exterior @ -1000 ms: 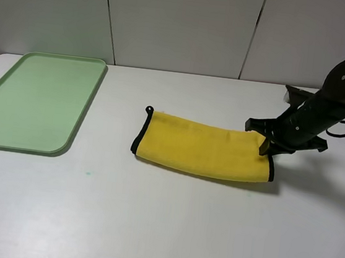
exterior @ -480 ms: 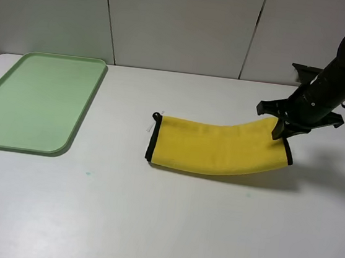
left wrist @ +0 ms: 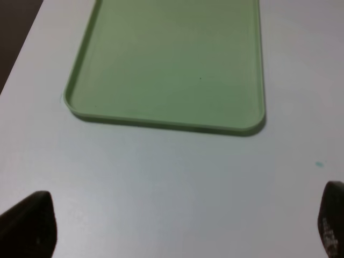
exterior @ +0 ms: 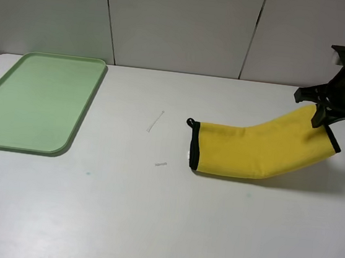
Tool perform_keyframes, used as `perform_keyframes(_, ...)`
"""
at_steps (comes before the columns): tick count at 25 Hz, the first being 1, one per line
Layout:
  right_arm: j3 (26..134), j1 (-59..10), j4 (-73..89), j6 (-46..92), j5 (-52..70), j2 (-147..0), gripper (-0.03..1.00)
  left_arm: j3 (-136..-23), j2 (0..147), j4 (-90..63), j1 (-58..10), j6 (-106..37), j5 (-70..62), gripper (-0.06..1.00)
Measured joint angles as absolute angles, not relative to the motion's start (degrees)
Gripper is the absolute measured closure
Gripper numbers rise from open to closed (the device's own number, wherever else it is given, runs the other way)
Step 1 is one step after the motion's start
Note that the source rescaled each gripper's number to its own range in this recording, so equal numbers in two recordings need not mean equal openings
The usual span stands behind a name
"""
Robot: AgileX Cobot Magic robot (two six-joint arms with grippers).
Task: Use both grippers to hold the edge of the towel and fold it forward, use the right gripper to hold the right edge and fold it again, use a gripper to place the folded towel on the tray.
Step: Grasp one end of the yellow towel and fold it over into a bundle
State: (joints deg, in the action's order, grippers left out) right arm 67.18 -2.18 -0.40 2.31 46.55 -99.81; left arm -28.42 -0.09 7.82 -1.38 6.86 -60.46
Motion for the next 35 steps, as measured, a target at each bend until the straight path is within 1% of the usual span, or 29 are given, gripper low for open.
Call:
perform_keyframes(5,68.05,-2.52,-0.70,2.21,48.91,-99.70,0.97,-28.42,-0.09,7.82,-1.38,6.86,-60.46,-0.03)
perform_keyframes(15,68.81,-8.98,3.60,0.79,50.38,-99.70,0.97,-28.42,-0.09,7.82,-1.38,6.86,-60.46,-0.03)
perform_keyframes(24,69.35,-15.42,9.40,0.75,47.78,-99.70,0.97,-28.42,-0.09,7.82,-1.38,6.86,-60.46,-0.03)
perform_keyframes(35,69.35,-21.77,11.65,-1.20,42.41,-99.70,0.97,-28.42,-0.09,7.82,-1.38,6.86,-60.46,-0.03)
